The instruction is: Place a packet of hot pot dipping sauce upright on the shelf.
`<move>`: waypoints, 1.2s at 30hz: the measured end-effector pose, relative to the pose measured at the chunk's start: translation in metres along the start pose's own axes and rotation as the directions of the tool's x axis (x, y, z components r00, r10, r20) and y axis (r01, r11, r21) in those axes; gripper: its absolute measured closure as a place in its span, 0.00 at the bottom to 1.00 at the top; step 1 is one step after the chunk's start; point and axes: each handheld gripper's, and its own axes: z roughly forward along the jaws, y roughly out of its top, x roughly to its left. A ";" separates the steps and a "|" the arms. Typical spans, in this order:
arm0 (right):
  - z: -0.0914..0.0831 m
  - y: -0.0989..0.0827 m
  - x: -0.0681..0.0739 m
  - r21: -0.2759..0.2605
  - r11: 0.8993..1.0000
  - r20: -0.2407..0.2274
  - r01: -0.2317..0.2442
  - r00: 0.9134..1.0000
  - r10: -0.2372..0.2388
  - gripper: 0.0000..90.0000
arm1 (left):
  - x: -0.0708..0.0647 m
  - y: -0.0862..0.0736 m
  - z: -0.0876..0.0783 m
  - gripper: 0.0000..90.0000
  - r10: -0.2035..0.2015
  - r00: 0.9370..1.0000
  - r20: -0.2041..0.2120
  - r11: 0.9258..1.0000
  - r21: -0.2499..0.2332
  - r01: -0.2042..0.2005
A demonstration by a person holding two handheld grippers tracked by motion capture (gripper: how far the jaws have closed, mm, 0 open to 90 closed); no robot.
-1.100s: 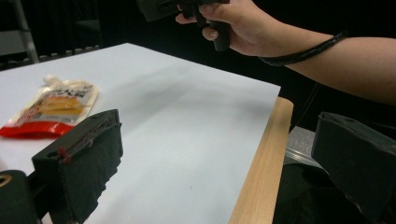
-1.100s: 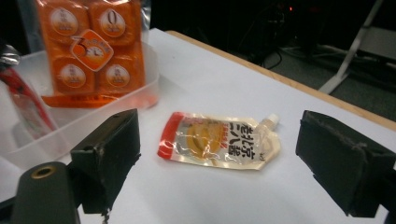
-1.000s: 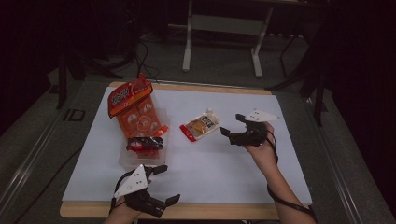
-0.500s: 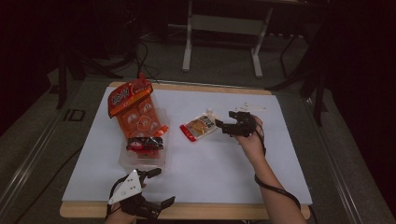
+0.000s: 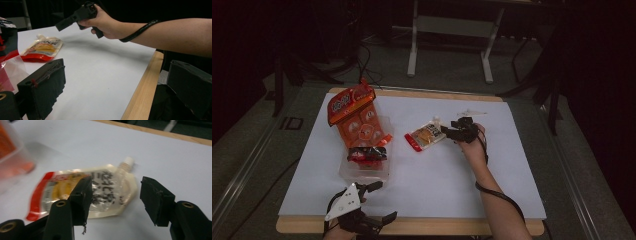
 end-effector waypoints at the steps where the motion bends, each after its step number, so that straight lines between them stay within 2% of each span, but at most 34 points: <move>1: 0.002 0.000 -0.001 0.008 1.000 0.012 -0.004 1.000 0.004 0.49 | 0.000 0.000 0.000 0.03 0.003 1.000 0.000 1.000 0.001 -0.003; 5: 0.011 -0.001 -0.008 0.037 0.999 0.027 -0.037 0.999 0.036 0.53 | -0.002 0.000 -0.001 0.03 0.006 1.000 0.000 1.000 0.003 -0.006; 7: 0.014 -0.001 -0.010 0.050 0.998 0.044 -0.037 0.998 0.035 0.53 | -0.002 0.000 -0.001 0.03 0.005 1.000 -0.001 1.000 0.004 -0.005; 12: 0.023 -0.003 -0.013 0.063 0.996 0.054 -0.055 0.997 0.051 0.52 | -0.001 -0.001 -0.002 0.03 -0.002 1.000 -0.002 1.000 0.002 0.002; 16: 0.031 -0.005 -0.013 0.095 0.994 0.067 -0.052 0.997 0.046 0.52 | -0.002 -0.002 -0.003 0.03 -0.004 1.000 -0.006 1.000 0.002 0.004; 22: 0.040 -0.010 -0.008 0.130 0.990 0.075 -0.049 0.996 0.039 0.53 | -0.001 -0.003 -0.003 0.03 -0.010 1.000 -0.004 1.000 0.005 0.010; 25: 0.042 -0.011 -0.004 0.131 0.990 0.076 -0.043 0.997 0.033 0.57 | -0.001 -0.003 -0.002 0.03 -0.014 1.000 0.000 1.000 0.009 0.014; 30: 0.043 -0.012 0.002 0.132 0.990 0.091 -0.044 0.995 0.032 0.59 | -0.002 -0.003 -0.001 0.03 -0.011 1.000 0.005 1.000 0.012 0.011; 34: 0.041 -0.013 0.003 0.144 0.989 0.095 -0.028 0.995 0.014 0.77 | -0.002 -0.003 0.000 0.03 -0.013 1.000 0.010 1.000 0.014 0.013; 36: 0.041 -0.012 0.004 0.152 0.988 0.091 -0.019 0.996 0.005 0.83 | -0.002 -0.004 0.000 0.03 -0.013 1.000 0.012 1.000 0.017 0.013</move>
